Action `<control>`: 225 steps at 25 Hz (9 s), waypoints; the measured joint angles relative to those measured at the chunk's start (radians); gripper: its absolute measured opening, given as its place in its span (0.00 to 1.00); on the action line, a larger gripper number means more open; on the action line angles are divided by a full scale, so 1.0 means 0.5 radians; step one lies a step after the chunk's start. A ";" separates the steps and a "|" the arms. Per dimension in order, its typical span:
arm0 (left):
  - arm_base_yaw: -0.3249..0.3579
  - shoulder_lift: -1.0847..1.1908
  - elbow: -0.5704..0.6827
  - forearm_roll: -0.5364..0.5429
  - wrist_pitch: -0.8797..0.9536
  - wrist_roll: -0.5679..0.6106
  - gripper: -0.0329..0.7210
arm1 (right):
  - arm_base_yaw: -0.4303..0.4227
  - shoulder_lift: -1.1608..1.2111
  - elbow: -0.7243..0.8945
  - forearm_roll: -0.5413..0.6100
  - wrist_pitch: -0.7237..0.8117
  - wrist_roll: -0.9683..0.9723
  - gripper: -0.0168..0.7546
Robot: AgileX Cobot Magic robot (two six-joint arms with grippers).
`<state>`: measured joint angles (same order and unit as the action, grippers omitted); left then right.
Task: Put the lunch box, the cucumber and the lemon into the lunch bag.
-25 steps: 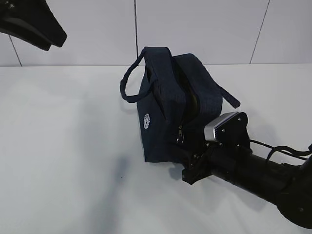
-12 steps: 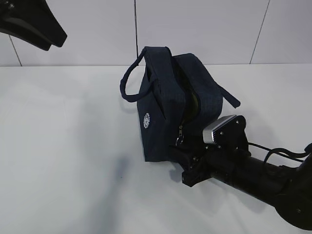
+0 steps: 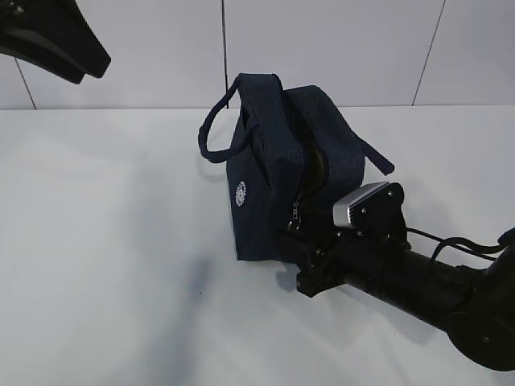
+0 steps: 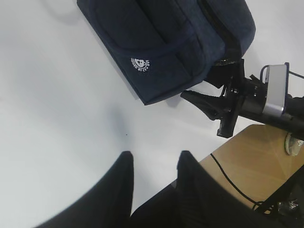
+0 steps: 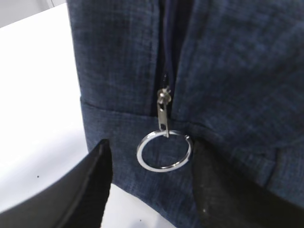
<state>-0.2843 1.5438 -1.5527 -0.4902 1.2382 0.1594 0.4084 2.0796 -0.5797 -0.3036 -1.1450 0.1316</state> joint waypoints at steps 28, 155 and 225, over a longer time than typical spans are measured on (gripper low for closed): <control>0.000 0.000 0.000 0.000 0.000 0.000 0.35 | 0.000 0.000 0.053 0.200 -0.007 0.005 0.27; 0.000 0.000 0.000 -0.077 0.000 0.000 0.35 | 0.000 0.043 -0.103 0.021 0.002 0.004 0.55; 0.000 0.000 0.000 -0.088 0.000 0.000 0.35 | 0.000 0.277 -0.377 -0.010 -0.012 0.094 0.62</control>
<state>-0.2843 1.5438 -1.5527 -0.5344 1.2382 0.1594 0.4084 2.2180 -0.7680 -0.3088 -1.1509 0.1788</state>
